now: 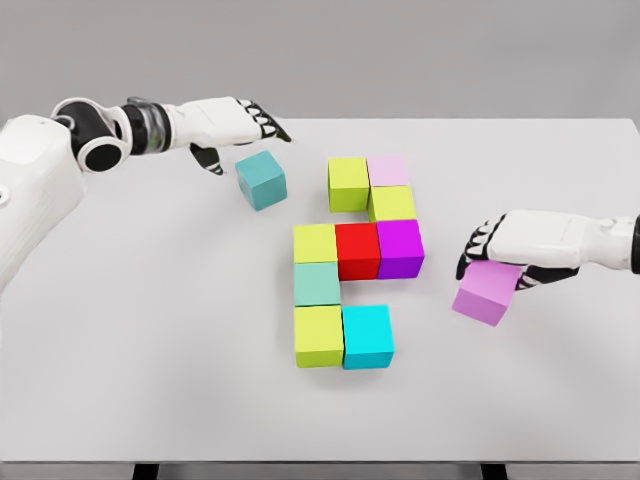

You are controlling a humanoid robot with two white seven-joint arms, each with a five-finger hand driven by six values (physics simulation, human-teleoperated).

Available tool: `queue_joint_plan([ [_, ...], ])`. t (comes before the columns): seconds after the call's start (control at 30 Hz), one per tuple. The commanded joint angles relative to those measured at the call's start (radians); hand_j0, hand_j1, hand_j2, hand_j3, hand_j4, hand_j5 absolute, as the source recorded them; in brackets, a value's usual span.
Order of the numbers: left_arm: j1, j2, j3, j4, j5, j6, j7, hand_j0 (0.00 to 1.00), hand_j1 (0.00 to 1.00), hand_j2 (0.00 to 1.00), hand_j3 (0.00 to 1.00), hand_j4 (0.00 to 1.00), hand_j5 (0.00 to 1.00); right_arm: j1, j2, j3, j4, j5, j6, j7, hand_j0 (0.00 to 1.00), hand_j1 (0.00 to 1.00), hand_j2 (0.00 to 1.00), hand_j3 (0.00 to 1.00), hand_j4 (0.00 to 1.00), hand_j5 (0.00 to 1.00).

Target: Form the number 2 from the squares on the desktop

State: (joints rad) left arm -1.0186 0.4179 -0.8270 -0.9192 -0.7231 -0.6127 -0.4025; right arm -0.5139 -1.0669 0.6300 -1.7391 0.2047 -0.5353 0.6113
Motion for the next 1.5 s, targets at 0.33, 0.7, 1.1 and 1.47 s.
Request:
queue_joint_plan([
  [0.33, 0.009, 0.081, -0.007, 0.033, 0.024, 0.002, -0.004, 0.91, 0.91, 0.91, 0.91, 0.91, 0.91, 0.015, 0.019, 0.057, -0.028, -0.004, -0.006, 0.0, 0.6, 0.6, 0.6, 0.6, 0.6, 0.6],
  [0.7, -0.017, 0.006, -0.007, 0.125, 0.024, 0.002, -0.03, 0.93, 0.93, 0.93, 0.93, 0.93, 0.93, 0.018, 0.09, 0.074, -0.028, 0.001, -0.002, 0.0, 0.61, 0.61, 0.61, 0.61, 0.61, 0.61],
  [1.1, -0.02, -0.016, -0.009, 0.129, 0.002, 0.002, -0.03, 0.93, 0.93, 0.93, 0.93, 0.93, 0.93, 0.025, 0.081, 0.086, -0.028, 0.001, -0.017, 0.0, 0.64, 0.64, 0.64, 0.64, 0.64, 0.64],
  [1.47, -0.011, -0.019, -0.011, 0.126, 0.002, 0.002, -0.032, 0.93, 0.93, 0.93, 0.93, 0.93, 0.93, 0.021, 0.051, 0.074, -0.028, 0.002, -0.031, 0.0, 0.98, 0.98, 0.98, 0.98, 0.98, 0.98],
])
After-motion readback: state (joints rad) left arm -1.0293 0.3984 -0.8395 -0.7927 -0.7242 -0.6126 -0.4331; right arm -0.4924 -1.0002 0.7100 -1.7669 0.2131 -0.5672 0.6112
